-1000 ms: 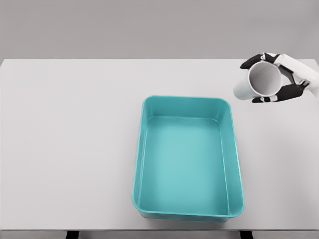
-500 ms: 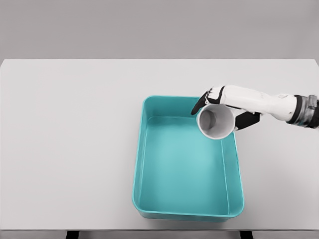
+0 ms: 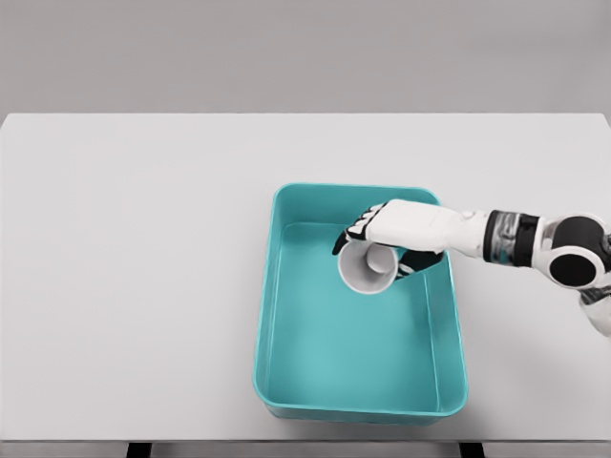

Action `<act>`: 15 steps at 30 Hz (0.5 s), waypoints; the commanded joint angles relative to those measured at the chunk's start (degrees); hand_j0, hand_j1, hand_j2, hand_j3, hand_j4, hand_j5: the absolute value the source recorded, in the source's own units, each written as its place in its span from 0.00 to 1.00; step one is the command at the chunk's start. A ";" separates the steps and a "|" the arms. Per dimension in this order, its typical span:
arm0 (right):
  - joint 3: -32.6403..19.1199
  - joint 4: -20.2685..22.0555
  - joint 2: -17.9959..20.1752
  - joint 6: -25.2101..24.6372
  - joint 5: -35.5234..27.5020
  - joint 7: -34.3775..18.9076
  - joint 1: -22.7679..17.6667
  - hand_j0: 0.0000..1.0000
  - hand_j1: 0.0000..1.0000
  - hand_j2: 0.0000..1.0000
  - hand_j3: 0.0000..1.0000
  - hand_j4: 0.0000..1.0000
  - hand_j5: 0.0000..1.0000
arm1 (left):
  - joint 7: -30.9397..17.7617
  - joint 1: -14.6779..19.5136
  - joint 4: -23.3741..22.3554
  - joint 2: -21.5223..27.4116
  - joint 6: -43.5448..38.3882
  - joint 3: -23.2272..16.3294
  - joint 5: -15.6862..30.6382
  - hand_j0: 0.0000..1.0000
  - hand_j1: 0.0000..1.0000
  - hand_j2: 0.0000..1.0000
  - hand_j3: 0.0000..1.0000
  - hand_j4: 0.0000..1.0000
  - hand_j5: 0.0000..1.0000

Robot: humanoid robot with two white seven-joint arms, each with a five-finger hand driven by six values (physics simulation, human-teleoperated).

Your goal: Put the paper cup into the basket with your right arm

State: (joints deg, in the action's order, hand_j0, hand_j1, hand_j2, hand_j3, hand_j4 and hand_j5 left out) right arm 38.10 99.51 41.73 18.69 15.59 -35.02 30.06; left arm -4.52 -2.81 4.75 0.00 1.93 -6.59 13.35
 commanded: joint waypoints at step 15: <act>-3.38 0.86 0.81 2.40 -0.99 0.02 0.09 1.00 1.00 1.00 1.00 1.00 1.00 | 0.04 0.00 0.00 0.00 0.00 0.00 0.01 1.00 1.00 1.00 1.00 1.00 1.00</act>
State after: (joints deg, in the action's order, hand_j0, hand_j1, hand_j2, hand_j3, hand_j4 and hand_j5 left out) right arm 36.79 100.34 42.30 20.03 15.24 -35.03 30.06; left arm -4.51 -2.81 4.75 0.00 1.93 -6.59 13.35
